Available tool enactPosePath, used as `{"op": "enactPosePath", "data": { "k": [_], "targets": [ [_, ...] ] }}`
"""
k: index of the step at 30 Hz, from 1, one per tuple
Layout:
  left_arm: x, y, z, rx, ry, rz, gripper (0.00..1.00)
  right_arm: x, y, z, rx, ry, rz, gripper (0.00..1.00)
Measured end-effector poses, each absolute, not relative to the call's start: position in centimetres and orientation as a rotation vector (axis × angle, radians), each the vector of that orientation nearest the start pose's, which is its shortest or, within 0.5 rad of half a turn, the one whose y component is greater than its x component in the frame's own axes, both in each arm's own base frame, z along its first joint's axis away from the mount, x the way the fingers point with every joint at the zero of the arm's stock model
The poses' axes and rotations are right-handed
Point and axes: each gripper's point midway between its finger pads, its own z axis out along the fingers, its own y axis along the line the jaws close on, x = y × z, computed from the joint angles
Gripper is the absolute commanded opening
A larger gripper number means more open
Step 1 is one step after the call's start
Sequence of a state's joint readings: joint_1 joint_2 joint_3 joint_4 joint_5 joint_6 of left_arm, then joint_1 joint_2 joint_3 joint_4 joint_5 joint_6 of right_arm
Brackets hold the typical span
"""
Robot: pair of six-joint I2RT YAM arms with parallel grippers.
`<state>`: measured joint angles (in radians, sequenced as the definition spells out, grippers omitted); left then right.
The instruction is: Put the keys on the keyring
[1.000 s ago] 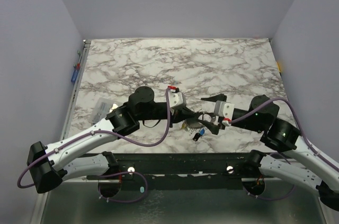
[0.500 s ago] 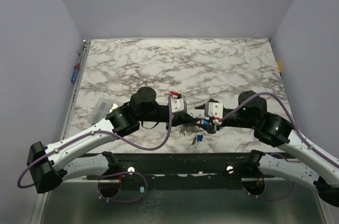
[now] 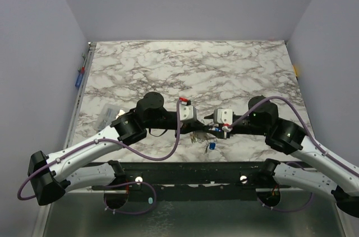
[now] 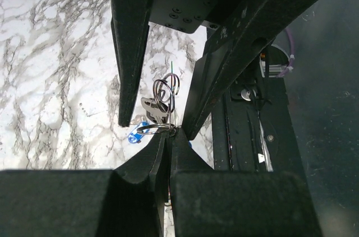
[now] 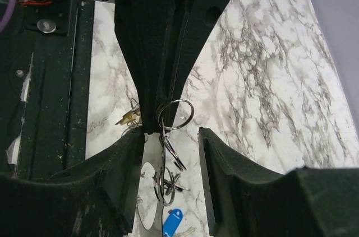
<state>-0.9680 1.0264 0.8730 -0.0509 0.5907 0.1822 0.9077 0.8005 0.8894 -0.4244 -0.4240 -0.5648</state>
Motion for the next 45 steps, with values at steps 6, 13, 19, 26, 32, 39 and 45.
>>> {"op": "enactPosePath", "data": {
  "k": [6, 13, 19, 26, 32, 39, 45],
  "targets": [
    [12.1, -33.6, 27.7, 1.367, 1.272, -1.075, 0.00, 13.8, 26.5, 26.9, -1.496, 1.213, 0.649, 0.30],
    [12.2, -33.5, 27.6, 1.374, 1.267, -1.064, 0.00, 13.6, 26.6, 26.7, -1.508, 1.214, 0.666, 0.18],
    [12.2, -33.3, 27.1, 1.396, 1.273, -1.051, 0.00, 13.5, 26.7, 26.2, -1.529, 1.223, 0.670, 0.32],
    [11.9, -33.1, 27.2, 1.444, 1.252, -1.030, 0.00, 13.4, 26.5, 26.4, -1.556, 1.224, 0.657, 0.44],
    [11.7, -32.9, 27.4, 1.471, 1.236, -1.023, 0.00, 13.4, 26.5, 26.4, -1.576, 1.230, 0.654, 0.41],
    [11.6, -32.8, 27.2, 1.485, 1.233, -1.016, 0.00, 13.5, 26.7, 25.8, -1.592, 1.251, 0.661, 0.35],
    [11.7, -32.9, 27.0, 1.493, 1.232, -1.011, 0.00, 13.5, 27.2, 25.8, -1.590, 1.242, 0.684, 0.25]
  ]
}}
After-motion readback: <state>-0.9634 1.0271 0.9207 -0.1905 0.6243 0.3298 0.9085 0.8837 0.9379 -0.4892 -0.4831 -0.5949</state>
